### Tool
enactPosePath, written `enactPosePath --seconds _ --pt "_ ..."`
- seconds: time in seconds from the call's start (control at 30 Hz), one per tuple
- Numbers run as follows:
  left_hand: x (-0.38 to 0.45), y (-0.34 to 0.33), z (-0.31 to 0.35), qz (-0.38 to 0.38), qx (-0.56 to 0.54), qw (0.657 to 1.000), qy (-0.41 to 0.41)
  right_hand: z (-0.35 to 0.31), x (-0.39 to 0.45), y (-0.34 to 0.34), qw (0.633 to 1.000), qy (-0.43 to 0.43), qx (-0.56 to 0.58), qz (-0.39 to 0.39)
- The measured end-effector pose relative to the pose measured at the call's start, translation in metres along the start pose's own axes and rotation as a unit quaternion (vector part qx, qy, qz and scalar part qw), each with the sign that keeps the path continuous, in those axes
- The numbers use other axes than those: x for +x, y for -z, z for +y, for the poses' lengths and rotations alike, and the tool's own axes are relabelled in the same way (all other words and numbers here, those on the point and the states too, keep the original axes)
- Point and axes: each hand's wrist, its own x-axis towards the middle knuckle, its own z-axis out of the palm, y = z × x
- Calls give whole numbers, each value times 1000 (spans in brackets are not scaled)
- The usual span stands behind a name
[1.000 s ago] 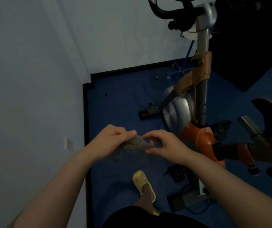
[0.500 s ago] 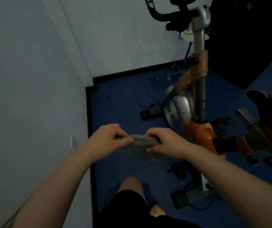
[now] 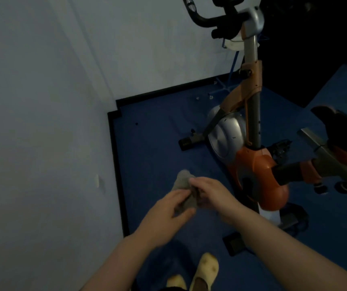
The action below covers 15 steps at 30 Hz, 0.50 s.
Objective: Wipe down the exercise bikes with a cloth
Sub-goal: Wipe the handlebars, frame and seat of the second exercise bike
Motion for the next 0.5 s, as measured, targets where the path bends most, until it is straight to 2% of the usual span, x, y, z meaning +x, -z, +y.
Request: enactPosePath --seconds 0.03,0.13,0.17,0.27,0.33,0.43,0.5 --pt "-3 2 -3 11 -20 1000 -6 4 -3 2 999 26 -26 18" --pt "1 15 -14 129 -24 991 -31 14 -18 7 992 84 -92 7" --pt "7 18 -15 124 1 991 -48 15 -23 9 988 90 -121 -8" --pt "25 15 -12 -26 75 994 -79 16 -38 19 981 86 -170 -33" --pt "33 6 -3 -87 110 986 -95 14 -53 31 980 84 -181 -15" --pt "34 -11 23 -150 64 982 -98 17 -84 59 974 83 -207 48" --pt "33 -28 42 -198 40 975 -87 21 -107 80 963 75 -252 56"
